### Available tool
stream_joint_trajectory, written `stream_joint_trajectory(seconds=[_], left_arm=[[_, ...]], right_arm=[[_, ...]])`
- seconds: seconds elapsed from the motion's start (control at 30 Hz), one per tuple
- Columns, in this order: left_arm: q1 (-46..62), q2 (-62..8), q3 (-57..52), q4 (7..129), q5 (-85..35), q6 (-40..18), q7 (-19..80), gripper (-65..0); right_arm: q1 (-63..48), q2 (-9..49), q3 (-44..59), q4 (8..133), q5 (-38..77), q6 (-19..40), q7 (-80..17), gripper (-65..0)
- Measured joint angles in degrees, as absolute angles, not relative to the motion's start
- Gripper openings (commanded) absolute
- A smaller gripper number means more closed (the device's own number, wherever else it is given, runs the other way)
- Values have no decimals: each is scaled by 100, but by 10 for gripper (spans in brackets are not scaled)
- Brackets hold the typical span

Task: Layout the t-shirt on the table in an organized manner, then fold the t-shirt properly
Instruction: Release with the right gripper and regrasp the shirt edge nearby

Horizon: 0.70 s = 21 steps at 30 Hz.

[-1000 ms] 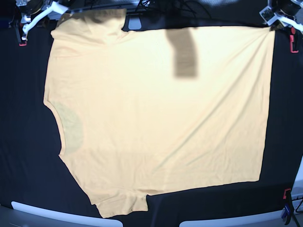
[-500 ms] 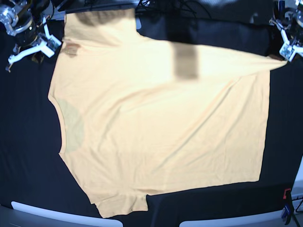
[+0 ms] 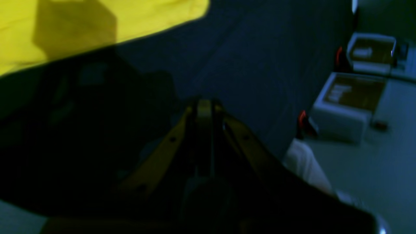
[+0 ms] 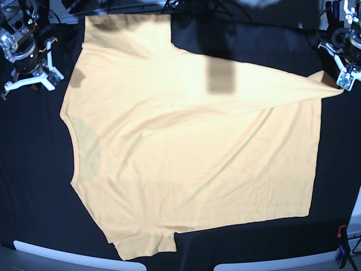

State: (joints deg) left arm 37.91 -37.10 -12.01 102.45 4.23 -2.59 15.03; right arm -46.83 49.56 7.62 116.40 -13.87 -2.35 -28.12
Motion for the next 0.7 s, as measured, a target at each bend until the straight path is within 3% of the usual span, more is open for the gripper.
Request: stream_joint_trajectory(seconds=[0.03, 0.07, 0.13, 0.2, 0.33, 0.53, 0.7], left_arm=[[3791, -3708, -1201, 10245, 421, -259, 1503, -650], [3791, -3699, -1201, 10245, 423, -263, 1505, -650], [3793, -3699, -1201, 10245, 425, -259, 1505, -650], [3791, -3699, -1201, 10245, 423, -255, 1500, -650], [3791, -3699, -1201, 10245, 425, -259, 1505, -650], [3793, -3699, -1201, 10245, 425, -259, 1503, -650], [3791, -3699, -1201, 10245, 425, -259, 1503, -650]], right_arm=[[-4860, 5004, 762, 11852, -1404, -154, -2838, -650], [-5035, 5037, 762, 12062, -1393, -95, -2945, -607], [-5288, 5048, 762, 12466, -1358, 51, -3275, -461], [-5430, 5050, 764, 12809, -1323, 270, -3426, -369], [-5446, 5063, 766, 12978, -375, 1271, -3398, -357], [-5459, 5054, 766, 12971, -233, 1474, -3417, -357], [-5463, 5050, 727, 12895, 71, 2005, -3022, -359]])
